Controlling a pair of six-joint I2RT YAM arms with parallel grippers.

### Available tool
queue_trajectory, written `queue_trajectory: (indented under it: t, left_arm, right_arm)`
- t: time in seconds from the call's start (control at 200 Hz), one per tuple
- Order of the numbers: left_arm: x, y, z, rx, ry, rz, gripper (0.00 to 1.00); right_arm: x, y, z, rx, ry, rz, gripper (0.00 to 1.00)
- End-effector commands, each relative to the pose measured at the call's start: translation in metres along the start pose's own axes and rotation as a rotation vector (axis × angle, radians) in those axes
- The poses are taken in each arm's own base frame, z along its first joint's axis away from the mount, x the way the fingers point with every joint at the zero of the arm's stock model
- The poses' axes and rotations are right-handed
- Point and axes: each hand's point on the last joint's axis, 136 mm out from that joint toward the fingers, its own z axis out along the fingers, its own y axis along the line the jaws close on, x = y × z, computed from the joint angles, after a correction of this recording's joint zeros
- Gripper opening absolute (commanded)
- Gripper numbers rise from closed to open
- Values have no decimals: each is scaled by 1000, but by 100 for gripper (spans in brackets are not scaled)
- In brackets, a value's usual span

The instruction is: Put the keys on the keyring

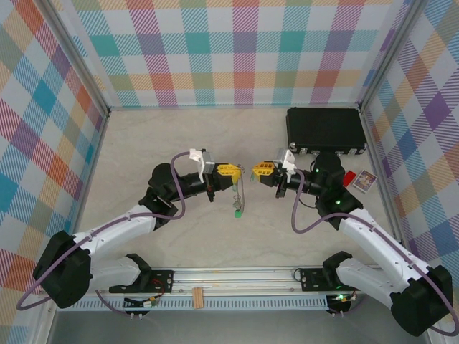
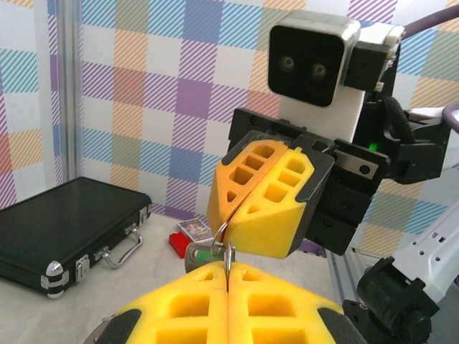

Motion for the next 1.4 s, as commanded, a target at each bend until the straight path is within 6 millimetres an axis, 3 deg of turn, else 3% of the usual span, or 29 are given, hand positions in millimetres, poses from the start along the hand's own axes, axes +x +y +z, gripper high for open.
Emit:
queue_trajectory:
  t: [0.0, 0.79, 1.395]
  left_arm:
    - [-3, -5, -4, -14, -14, 37, 0]
    - [6, -1, -4, -17, -9, 17, 0]
    - [4, -1, -3, -21, -13, 1, 0]
  right_arm:
    - [-15, 0, -1, 13, -27, -81, 0]
    - [-18, -12, -3, 88, -1, -58, 0]
    - [-16, -5, -3, 53, -16, -43, 0]
